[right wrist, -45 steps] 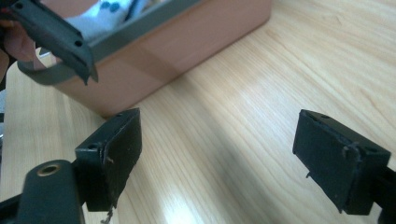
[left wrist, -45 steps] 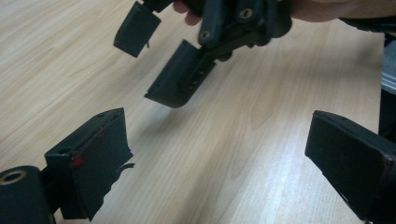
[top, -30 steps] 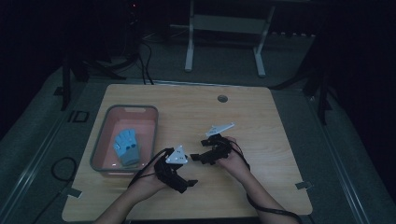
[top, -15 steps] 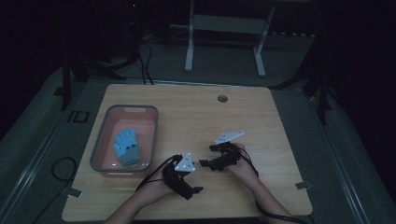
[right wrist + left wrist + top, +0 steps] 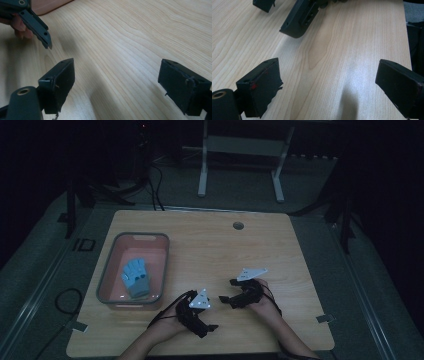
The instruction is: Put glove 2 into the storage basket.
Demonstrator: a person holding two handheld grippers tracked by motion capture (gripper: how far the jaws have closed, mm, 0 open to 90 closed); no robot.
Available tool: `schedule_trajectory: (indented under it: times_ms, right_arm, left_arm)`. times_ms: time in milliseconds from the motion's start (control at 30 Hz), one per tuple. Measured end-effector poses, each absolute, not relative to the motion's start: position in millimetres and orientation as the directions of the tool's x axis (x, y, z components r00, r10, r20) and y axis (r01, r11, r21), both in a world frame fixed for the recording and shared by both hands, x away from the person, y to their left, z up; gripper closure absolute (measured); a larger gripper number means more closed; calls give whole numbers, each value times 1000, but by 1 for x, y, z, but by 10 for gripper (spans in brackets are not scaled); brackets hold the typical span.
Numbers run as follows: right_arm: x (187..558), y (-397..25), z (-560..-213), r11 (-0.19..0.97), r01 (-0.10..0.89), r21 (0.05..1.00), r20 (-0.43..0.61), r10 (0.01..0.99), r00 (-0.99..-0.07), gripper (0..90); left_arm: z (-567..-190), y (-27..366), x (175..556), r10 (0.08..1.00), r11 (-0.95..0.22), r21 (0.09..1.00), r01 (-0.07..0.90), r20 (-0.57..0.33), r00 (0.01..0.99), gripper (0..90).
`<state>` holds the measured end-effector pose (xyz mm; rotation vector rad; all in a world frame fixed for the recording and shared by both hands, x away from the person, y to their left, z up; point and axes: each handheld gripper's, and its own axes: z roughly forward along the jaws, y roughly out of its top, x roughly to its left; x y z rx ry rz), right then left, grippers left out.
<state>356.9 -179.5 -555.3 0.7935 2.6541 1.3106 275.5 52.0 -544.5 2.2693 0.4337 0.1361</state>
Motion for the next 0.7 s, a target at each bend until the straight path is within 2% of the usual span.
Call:
schedule_trajectory:
  times_ms: [400, 700]
  right_arm:
    - [356, -184, -556, 498, 374, 782, 96, 497, -862, 140]
    - [358, -187, -558, 489, 388, 781, 108, 507, -855, 140]
  left_arm:
    - [-550, 60, 275, 365, -591, 760, 271, -47, 930, 65]
    - [-551, 60, 275, 365, -591, 759, 272, -50, 930, 65]
